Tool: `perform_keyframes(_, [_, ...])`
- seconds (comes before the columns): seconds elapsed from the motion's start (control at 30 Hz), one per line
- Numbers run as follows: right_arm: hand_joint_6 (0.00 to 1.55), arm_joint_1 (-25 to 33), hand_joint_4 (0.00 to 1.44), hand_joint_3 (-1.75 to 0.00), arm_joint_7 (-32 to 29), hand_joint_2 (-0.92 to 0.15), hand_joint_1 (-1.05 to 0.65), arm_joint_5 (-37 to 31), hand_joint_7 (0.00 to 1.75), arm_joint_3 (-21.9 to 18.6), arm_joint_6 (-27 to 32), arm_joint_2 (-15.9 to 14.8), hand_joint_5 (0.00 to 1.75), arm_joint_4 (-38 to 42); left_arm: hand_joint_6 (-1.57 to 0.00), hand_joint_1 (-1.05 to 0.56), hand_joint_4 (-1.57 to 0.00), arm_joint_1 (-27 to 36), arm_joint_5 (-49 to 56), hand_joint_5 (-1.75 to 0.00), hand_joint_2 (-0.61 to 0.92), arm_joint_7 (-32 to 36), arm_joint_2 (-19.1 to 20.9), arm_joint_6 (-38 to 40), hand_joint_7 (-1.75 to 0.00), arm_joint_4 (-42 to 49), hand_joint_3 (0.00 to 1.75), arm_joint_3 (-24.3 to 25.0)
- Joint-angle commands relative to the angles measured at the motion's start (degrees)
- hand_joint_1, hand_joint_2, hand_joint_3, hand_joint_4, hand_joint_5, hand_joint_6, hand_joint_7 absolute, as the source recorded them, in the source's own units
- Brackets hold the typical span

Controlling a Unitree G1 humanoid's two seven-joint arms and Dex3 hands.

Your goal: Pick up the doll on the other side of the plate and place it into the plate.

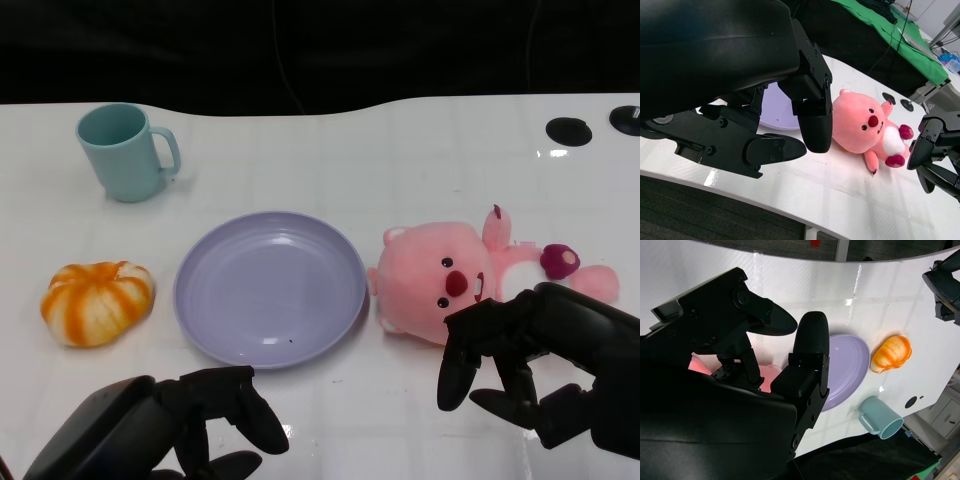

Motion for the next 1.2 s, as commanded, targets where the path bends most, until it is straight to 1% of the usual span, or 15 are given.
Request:
perform_keyframes(0.03, [0.80,0.0,0.75,-0.98,0.2,-0.58,-0.12,0.3,1.02,-0.5,0.1,-0.8,1.70,-0.2,-0.66,-0.24,-0.58,0.3,0.8,-1.71,0.92,-0.2,0.5,0.1,-1.03,-0.4,0.45,0.0])
perform_keyframes(0.27, [0.80,0.1,0.74,-0.99,-0.4,-0.57,-0.13,-0.3,1.02,-0.4,-0.2,-0.7,1.70,0.0,-0.66,-0.24,-0.58,0.2,1.3,-1.72,0.92,-0.2,0.5,-0.2,-1.02,-0.1,0.44,-0.2])
perform_keyframes(0.33, [0.79,0.2,0.74,-0.99,-1.0,-0.57,-0.12,-1.1,1.00,-0.3,-0.5,-0.5,1.65,-0.1,-0.66,-0.23,-0.58,0.2,1.4,-1.72,0.92,-0.2,0.5,-0.3,-1.02,-0.1,0.44,-0.2])
perform_keyframes(0.4, [0.78,0.3,0.74,-0.95,-1.6,-0.58,-0.12,-2.0,0.95,-0.3,1.1,-0.4,1.55,-0.8,-0.66,-0.24,-0.59,0.3,1.5,-1.72,0.92,-0.2,0.5,-0.2,-1.02,-0.1,0.44,-0.2])
perform_keyframes(0.5, [0.72,0.0,0.73,-0.68,-2.7,-0.72,-0.13,-4.0,0.77,-0.3,5.7,-0.1,1.35,-2.9,-0.66,-0.24,-0.59,0.3,1.6,-1.73,0.92,-0.2,0.5,-0.5,-1.02,-0.1,0.43,0.0])
perform_keyframes(0.57, [0.70,0.0,0.71,-0.50,-4.3,-0.79,-0.14,-5.9,0.65,-0.1,6.8,0.4,1.24,-3.7,-0.66,-0.23,-0.58,0.3,1.5,-1.73,0.92,-0.3,0.5,-0.4,-1.02,-0.1,0.43,0.1])
perform_keyframes(0.6, [0.68,0.0,0.67,-0.43,-5.2,-0.82,-0.16,-7.0,0.61,0.2,7.5,0.7,1.21,-3.9,-0.66,-0.24,-0.58,0.3,1.5,-1.73,0.92,-0.3,0.5,-0.4,-1.02,-0.1,0.43,0.1])
perform_keyframes(0.63, [0.66,0.0,0.62,-0.30,-5.9,-0.87,-0.20,-7.8,0.54,0.3,8.3,0.9,1.21,-4.2,-0.66,-0.24,-0.58,0.3,1.6,-1.73,0.92,-0.3,0.5,-0.4,-1.02,0.0,0.43,0.1])
perform_keyframes(0.67, [0.64,0.0,0.60,-0.24,-6.5,-0.90,-0.22,-8.6,0.51,0.6,9.2,1.2,1.21,-4.4,-0.66,-0.24,-0.58,0.3,1.5,-1.73,0.92,-0.3,0.5,-0.4,-1.02,0.0,0.43,0.1])
perform_keyframes(0.73, [0.54,-0.2,0.57,-0.18,-7.6,-0.92,-0.32,-10.1,0.43,0.8,11.4,1.8,1.22,-4.8,-0.66,-0.24,-0.58,0.3,1.4,-1.73,0.92,-0.3,0.5,-0.6,-1.02,0.1,0.43,0.2])
perform_keyframes(0.83, [0.43,-0.6,0.52,-0.14,-8.9,-0.92,-0.43,-12.1,0.34,1.0,14.1,2.6,1.19,-5.2,-0.66,-0.24,-0.58,0.3,1.3,-1.73,0.92,-0.3,0.6,-0.8,-1.01,0.1,0.43,0.3])
perform_keyframes(0.9, [0.37,-0.9,0.47,-0.12,-9.7,-0.92,-0.46,-13.1,0.30,1.1,15.0,3.0,1.15,-5.0,-0.66,-0.24,-0.58,0.3,1.2,-1.73,0.92,-0.3,0.6,-1.0,-1.01,0.3,0.43,0.4])
perform_keyframes(0.93, [0.34,-1.0,0.43,-0.12,-9.9,-0.92,-0.48,-13.7,0.27,1.2,15.4,3.0,1.08,-5.0,-0.66,-0.24,-0.58,0.3,1.1,-1.73,0.92,-0.3,0.6,-1.1,-1.01,0.4,0.43,0.5])
perform_keyframes(1.07, [0.28,-2.2,0.31,-0.14,-10.0,-0.92,-0.56,-15.9,0.20,1.3,17.8,2.7,0.89,-4.5,-0.66,-0.24,-0.58,0.4,1.0,-1.72,0.92,-0.4,0.8,-1.3,-1.01,0.6,0.43,0.8])
perform_keyframes(1.2, [0.25,-3.4,0.24,-0.12,-10.2,-0.92,-0.61,-19.0,0.17,2.0,19.9,1.9,0.82,-4.2,-0.66,-0.24,-0.58,0.4,1.0,-1.72,0.92,-0.5,0.8,-1.3,-1.01,0.6,0.44,0.9])
